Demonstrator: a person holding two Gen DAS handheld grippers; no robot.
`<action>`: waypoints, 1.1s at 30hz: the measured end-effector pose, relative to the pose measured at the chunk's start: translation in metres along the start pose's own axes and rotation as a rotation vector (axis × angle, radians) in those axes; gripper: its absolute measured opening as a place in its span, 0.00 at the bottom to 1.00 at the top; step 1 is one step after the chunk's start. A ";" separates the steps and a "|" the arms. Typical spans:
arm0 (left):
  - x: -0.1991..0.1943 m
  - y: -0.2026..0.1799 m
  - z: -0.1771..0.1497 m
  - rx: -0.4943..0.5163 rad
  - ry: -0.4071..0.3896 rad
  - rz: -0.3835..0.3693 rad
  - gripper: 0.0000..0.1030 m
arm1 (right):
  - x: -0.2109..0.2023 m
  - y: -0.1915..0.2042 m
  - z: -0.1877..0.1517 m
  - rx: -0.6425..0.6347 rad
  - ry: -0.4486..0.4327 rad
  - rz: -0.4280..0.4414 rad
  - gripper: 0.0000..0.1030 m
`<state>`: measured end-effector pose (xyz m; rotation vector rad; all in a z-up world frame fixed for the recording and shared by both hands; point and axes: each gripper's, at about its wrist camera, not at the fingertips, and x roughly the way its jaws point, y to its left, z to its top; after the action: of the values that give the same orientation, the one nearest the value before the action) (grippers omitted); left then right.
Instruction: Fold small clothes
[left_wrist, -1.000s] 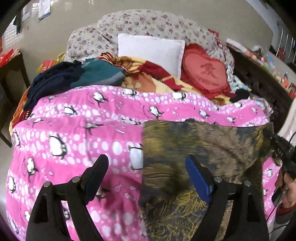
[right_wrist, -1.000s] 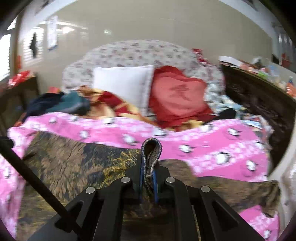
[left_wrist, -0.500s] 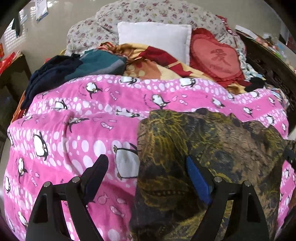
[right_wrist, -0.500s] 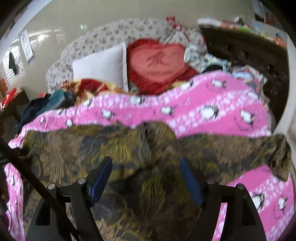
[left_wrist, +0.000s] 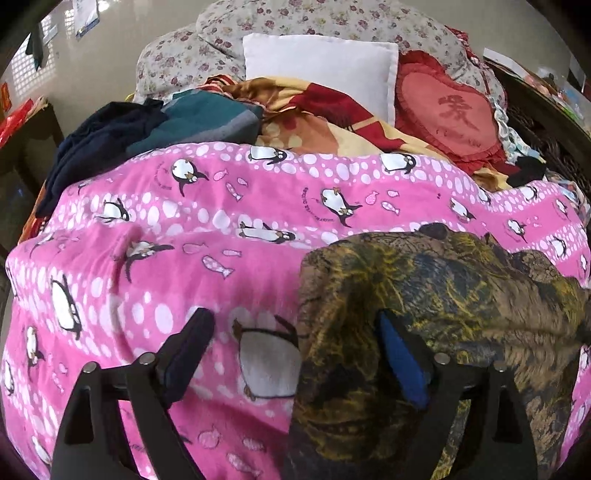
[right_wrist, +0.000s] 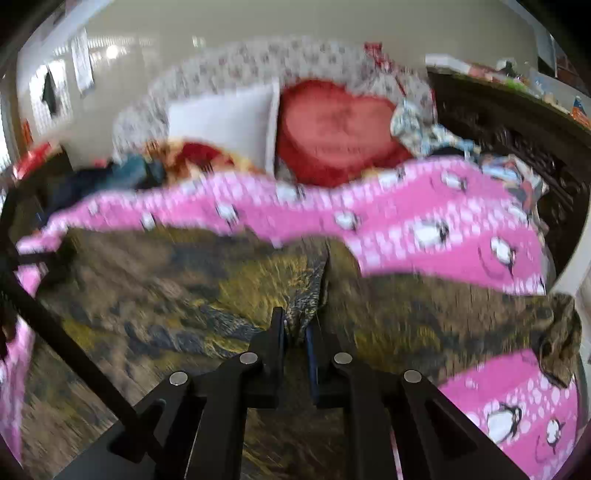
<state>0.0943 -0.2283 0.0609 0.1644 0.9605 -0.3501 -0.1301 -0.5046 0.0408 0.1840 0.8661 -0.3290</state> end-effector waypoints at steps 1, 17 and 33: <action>-0.001 0.000 0.000 -0.001 0.000 0.002 0.89 | 0.004 0.000 -0.003 0.001 0.014 -0.006 0.15; -0.027 0.027 0.000 -0.008 -0.006 -0.017 0.88 | -0.014 0.184 0.001 -0.039 0.104 0.733 0.56; -0.005 0.029 0.008 0.019 0.005 -0.044 0.88 | 0.028 0.222 -0.019 0.100 0.188 0.761 0.05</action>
<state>0.1083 -0.2024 0.0684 0.1618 0.9673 -0.3994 -0.0482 -0.2978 0.0132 0.6222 0.9011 0.3630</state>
